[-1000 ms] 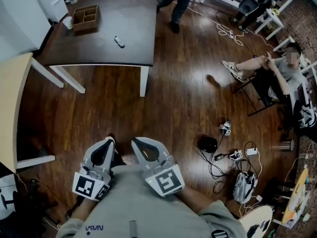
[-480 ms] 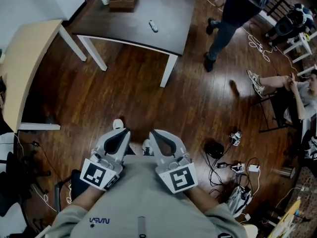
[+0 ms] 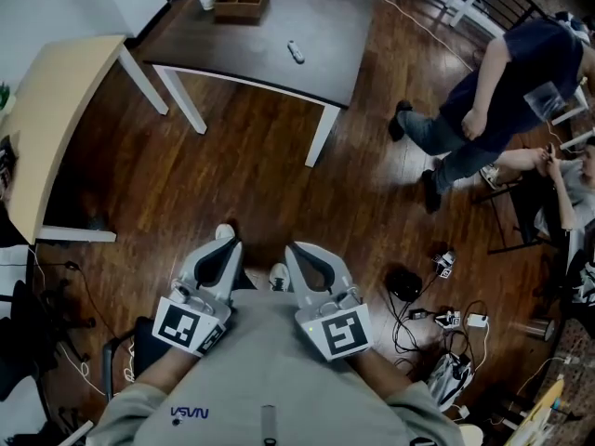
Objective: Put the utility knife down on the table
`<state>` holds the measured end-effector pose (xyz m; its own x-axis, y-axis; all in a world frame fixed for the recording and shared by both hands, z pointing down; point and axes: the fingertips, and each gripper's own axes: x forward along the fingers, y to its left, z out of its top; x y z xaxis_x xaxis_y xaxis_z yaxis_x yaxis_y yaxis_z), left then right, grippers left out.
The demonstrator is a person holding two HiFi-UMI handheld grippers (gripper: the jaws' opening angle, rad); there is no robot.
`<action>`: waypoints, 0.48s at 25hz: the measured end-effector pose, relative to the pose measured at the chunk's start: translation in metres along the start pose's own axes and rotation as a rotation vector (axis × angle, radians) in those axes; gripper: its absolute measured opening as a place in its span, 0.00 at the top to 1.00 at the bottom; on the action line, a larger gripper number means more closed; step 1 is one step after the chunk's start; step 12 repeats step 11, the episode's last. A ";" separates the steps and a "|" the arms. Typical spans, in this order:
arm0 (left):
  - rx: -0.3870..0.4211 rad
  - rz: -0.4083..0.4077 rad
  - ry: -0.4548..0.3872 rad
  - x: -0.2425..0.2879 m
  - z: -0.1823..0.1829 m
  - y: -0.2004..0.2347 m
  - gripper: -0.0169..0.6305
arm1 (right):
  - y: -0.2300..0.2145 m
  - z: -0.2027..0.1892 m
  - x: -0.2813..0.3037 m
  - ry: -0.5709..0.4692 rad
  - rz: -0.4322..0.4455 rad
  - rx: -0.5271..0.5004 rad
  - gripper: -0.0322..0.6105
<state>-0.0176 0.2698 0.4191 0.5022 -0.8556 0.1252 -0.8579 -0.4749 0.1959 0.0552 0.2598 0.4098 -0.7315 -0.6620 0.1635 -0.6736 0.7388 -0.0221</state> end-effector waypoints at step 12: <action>0.051 -0.031 -0.007 0.005 0.000 0.011 0.97 | -0.007 0.003 0.010 0.004 -0.021 0.014 0.95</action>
